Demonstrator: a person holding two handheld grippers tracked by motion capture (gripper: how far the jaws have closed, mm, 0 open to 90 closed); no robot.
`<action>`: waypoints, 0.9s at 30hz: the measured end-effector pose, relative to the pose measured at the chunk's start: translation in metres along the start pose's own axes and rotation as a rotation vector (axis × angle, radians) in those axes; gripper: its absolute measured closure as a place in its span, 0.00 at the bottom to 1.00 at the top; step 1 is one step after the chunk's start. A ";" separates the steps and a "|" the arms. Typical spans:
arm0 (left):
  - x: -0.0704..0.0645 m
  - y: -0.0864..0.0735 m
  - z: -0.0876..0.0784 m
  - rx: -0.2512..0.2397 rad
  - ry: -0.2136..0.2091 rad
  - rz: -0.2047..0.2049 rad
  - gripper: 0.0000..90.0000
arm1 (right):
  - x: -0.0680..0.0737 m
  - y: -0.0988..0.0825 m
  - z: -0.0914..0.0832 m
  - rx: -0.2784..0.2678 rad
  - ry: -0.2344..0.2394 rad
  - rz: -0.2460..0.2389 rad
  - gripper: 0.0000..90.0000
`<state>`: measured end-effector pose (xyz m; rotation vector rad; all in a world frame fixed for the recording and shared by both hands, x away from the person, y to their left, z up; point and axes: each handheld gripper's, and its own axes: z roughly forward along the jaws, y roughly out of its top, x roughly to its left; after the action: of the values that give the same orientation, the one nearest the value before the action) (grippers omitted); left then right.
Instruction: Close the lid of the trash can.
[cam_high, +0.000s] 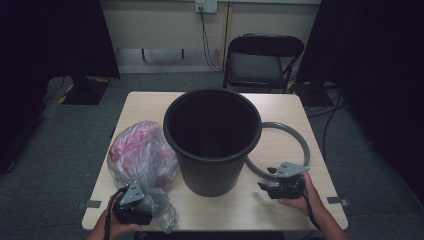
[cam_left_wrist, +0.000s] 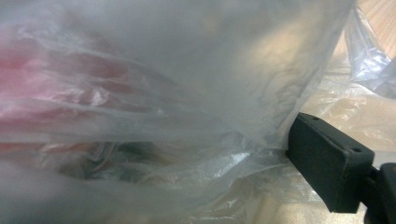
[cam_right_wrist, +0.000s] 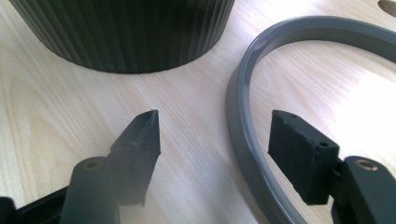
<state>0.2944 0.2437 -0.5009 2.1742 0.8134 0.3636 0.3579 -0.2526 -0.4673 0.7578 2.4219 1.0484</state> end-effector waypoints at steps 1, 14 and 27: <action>0.000 0.000 0.000 -0.001 -0.002 -0.002 0.23 | -0.001 -0.001 0.000 0.001 0.004 0.000 0.37; 0.000 0.000 0.000 -0.001 -0.001 -0.002 0.23 | -0.014 -0.003 0.011 0.043 0.043 0.001 0.38; -0.001 0.000 0.001 -0.002 -0.003 -0.003 0.23 | -0.023 -0.012 0.021 0.068 0.070 0.062 0.38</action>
<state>0.2945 0.2429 -0.5011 2.1712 0.8147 0.3591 0.3833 -0.2624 -0.4863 0.8368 2.5199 1.0368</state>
